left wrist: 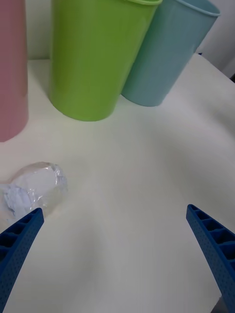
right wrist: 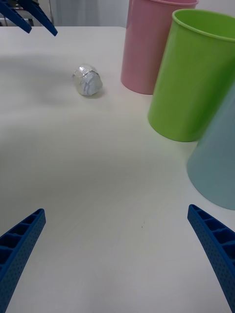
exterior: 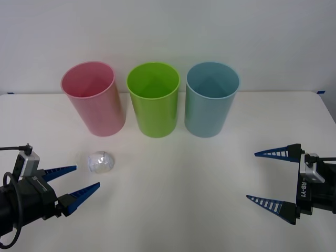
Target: Put cans in the blue bin and PET bottles in the pink bin and trash in the green bin.
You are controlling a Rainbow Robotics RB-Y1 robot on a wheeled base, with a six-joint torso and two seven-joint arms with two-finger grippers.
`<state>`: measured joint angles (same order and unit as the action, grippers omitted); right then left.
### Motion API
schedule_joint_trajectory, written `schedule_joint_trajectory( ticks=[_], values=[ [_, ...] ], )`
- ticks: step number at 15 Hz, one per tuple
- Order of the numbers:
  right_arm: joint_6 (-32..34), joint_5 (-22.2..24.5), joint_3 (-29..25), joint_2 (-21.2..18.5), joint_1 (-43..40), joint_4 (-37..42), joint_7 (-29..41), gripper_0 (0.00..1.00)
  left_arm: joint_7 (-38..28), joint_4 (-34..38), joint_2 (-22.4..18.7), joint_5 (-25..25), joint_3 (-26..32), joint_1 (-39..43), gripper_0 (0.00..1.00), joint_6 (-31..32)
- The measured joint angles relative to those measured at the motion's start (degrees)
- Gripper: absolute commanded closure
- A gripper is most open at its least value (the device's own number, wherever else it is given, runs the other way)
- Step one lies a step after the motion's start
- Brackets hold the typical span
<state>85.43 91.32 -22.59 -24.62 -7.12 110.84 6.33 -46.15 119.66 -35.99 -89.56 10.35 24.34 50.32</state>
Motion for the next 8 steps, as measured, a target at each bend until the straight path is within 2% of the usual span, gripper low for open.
schedule_joint_trajectory(
  ticks=[3,6,8],
  values=[
    [0.0,0.0,0.0,0.0,0.0,0.0,0.0,0.0,-10.2,1.5,-2.0,-7.2,-1.2,-0.8,0.0,-1.7],
    [0.0,0.0,0.0,0.0,0.0,0.0,0.0,0.0,-23.2,4.2,-7.0,-16.5,-3.8,-2.1,0.0,-4.0],
    [0.0,0.0,0.0,0.0,0.0,0.0,0.0,0.0,-28.3,4.8,-9.4,-22.9,-6.3,-3.8,0.0,-5.1]
  ],
)
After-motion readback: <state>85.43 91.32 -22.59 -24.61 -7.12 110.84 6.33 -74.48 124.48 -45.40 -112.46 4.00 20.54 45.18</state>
